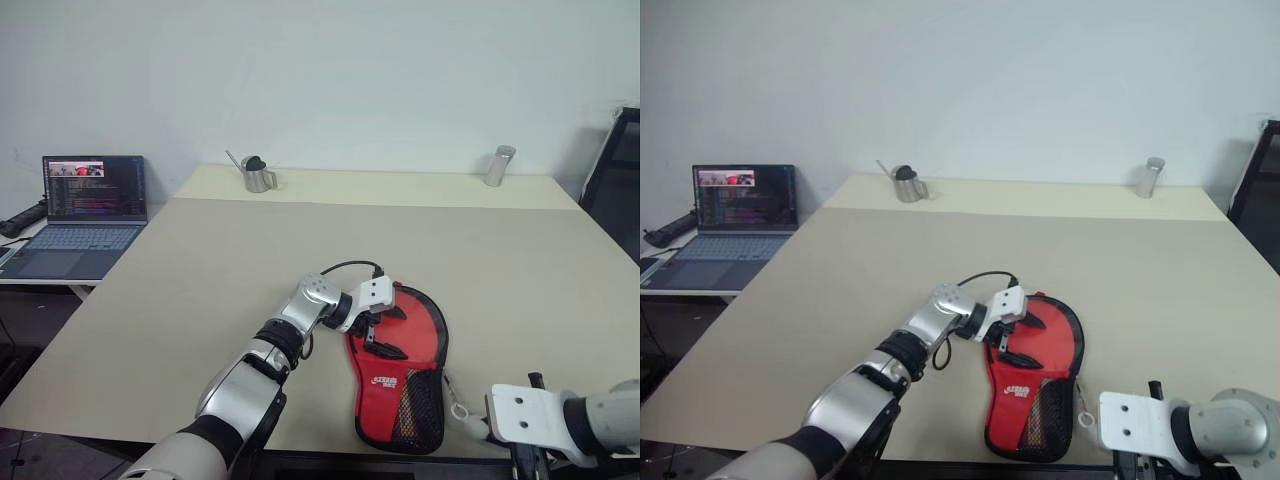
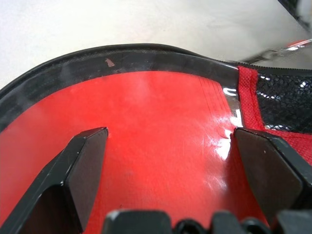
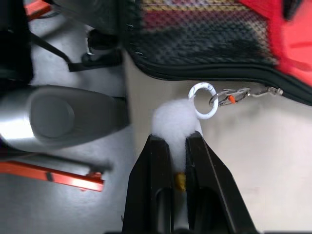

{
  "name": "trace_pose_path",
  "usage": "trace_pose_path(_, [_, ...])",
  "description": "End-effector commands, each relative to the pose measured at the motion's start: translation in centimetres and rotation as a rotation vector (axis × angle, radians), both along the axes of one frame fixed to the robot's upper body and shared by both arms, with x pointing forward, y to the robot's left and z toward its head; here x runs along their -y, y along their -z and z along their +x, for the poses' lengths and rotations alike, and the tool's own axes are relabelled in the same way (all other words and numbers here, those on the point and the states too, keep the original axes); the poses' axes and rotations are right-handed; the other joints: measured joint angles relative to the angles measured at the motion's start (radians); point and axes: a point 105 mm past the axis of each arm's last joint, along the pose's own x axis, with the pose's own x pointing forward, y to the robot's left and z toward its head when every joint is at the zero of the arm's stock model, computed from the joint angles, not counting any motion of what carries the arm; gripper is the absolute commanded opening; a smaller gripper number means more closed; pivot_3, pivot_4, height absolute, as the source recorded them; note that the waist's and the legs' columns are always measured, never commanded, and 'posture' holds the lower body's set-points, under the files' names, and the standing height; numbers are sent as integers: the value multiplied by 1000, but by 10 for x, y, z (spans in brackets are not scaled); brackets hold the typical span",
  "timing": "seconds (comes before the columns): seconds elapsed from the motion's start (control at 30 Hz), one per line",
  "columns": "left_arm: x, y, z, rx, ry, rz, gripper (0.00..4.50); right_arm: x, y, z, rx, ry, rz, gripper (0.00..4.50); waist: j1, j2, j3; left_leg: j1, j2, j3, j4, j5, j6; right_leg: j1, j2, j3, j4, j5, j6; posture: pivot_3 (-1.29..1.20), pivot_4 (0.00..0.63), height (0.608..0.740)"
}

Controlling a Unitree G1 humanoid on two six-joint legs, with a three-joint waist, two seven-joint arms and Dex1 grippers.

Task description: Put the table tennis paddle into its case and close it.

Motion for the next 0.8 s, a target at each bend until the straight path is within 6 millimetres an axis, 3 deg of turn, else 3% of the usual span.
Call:
trace_pose_path(0.03, [4,21,-9,-26,27,89,4500,-6,-4,-13,-32,-41,32,15,1,0,0,0,0,-1,0,0,0,0,0,-1,-1,0,0,0,150,740])
trace_pose_path(0.4, [31,14,-10,-5,36,64,4500,-4,0,-43,-144,-33,112,15,10,0,0,-2,-2,-14,0,-1,0,11,-1,-15,-15,-1,2,0,150,740])
trace_pose_path(0.67, [42,12,-12,11,41,57,4500,-19,1,-65,-245,-22,230,15,4,-2,1,-1,-1,-13,-1,-1,0,12,-4,-14,-15,-1,2,0,150,740])
trace_pose_path(0.8, [44,11,-12,16,43,52,4500,-28,0,-66,-252,-15,267,15,4,-3,2,-1,-1,-13,-1,-1,0,12,-4,-14,-16,0,3,0,150,740])
